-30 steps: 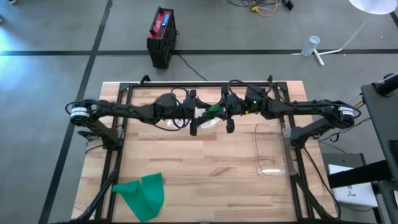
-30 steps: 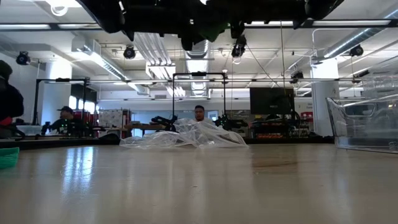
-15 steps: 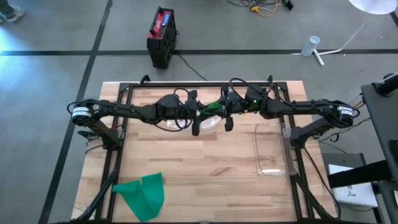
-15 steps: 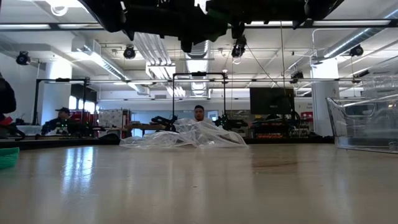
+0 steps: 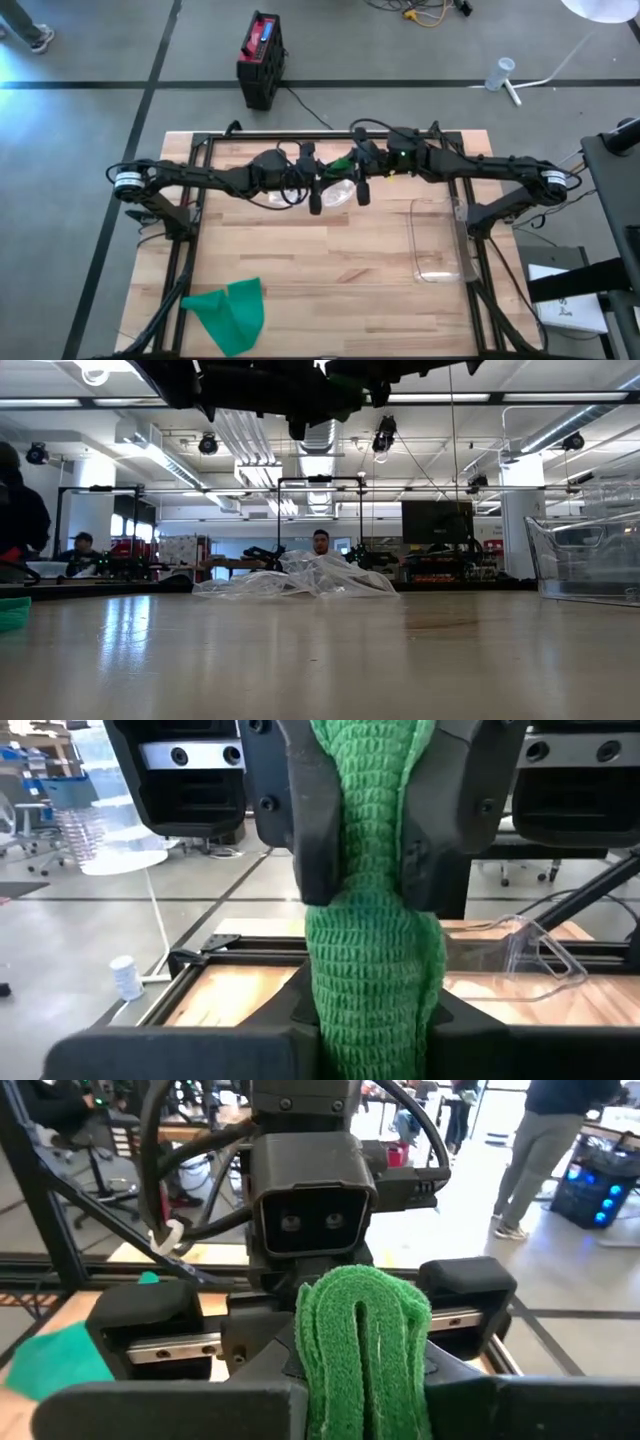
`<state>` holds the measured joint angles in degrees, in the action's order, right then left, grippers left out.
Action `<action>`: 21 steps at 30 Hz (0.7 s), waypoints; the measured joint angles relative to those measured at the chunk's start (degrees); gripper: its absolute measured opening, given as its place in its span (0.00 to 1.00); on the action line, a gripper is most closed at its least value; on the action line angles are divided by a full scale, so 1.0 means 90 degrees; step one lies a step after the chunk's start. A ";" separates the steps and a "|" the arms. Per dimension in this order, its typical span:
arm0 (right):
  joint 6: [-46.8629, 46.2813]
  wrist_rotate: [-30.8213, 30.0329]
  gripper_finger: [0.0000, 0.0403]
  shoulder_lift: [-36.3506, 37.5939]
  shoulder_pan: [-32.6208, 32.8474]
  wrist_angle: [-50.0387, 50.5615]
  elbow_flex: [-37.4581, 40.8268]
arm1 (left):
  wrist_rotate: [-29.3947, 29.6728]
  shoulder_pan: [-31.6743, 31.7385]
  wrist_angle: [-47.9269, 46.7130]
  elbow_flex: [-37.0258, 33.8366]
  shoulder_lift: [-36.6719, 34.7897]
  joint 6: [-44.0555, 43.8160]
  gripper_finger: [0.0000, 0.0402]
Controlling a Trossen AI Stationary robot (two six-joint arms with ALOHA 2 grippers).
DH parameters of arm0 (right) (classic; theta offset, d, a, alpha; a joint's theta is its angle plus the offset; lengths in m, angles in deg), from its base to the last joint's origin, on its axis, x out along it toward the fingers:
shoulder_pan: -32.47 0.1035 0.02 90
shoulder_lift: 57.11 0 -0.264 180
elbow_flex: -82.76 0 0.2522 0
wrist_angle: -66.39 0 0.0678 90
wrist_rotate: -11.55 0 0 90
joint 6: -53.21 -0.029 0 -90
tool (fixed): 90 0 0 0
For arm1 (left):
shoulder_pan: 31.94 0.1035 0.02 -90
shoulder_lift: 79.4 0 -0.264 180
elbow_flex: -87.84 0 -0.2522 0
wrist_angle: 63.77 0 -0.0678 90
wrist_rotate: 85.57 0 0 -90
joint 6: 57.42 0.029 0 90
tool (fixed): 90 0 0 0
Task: Roll bandage
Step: Roll the green bandage
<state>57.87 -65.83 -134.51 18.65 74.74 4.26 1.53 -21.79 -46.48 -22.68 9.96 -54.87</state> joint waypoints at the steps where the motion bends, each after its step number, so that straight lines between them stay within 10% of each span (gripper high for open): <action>1: -0.0004 -0.0028 0.11 -0.0020 0.0000 0.0016 -0.0020 | -0.0002 0.0000 -0.0007 -0.0005 -0.0008 0.0034 0.11; 14: 0.0009 -0.0263 0.11 0.0036 -0.0005 -0.0476 0.0265 | -0.0030 0.0000 -0.0657 -0.0058 -0.0561 0.0130 0.60; 21: 0.0026 -0.0260 0.11 -0.0032 -0.0005 -0.0386 0.0287 | -0.0095 -0.0002 -0.0430 -0.0058 -0.0556 -0.0294 0.69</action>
<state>58.10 -68.17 -134.80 18.60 71.27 6.85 0.68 -21.81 -50.35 -23.20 4.95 -57.51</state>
